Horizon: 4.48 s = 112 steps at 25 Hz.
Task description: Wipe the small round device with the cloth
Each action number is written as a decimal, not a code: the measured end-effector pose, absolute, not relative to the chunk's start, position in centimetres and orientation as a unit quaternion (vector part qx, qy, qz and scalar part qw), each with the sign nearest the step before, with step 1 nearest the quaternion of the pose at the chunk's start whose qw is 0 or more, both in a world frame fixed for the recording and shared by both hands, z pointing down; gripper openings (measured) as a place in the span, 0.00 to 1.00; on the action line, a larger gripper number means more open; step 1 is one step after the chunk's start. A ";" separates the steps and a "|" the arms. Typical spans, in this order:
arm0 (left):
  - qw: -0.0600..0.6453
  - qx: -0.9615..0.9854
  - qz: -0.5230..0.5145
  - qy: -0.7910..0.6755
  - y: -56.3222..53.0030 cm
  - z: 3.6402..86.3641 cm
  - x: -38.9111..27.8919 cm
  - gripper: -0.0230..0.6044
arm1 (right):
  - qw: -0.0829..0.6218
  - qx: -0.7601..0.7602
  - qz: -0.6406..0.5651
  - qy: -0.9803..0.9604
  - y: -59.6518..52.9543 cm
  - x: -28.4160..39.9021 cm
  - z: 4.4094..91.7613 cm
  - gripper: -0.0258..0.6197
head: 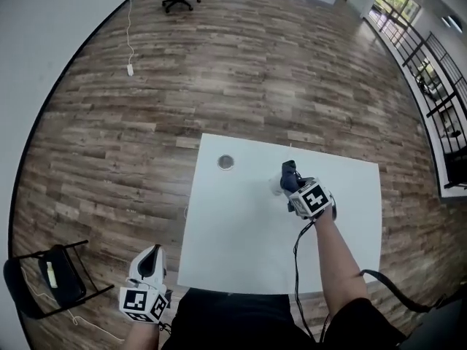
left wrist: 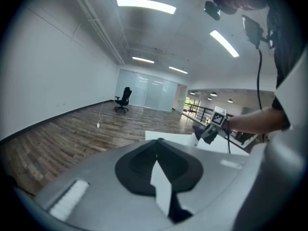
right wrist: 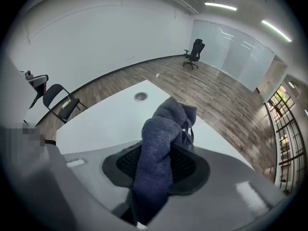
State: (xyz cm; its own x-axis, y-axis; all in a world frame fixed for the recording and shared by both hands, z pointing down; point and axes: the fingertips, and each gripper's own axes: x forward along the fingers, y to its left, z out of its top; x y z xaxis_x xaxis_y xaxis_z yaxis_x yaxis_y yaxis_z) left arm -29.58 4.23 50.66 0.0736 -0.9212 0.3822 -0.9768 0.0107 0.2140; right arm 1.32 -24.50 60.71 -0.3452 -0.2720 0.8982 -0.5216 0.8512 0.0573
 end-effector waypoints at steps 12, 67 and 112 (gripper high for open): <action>0.247 0.675 0.037 -0.694 7.0 51.9 -31.1 0.05 | 0.557 0.234 0.164 -0.780 -22.1 -0.2 64.4 0.25; 0.167 0.811 0.105 -0.551 -3.5 49.1 -22.9 0.05 | 0.213 0.289 0.322 -0.876 -17.4 -0.4 57.9 0.25; 0.070 0.785 0.096 -0.607 -8.8 43.1 -2.2 0.05 | 0.257 0.364 0.147 -0.883 -9.6 19.0 56.8 0.59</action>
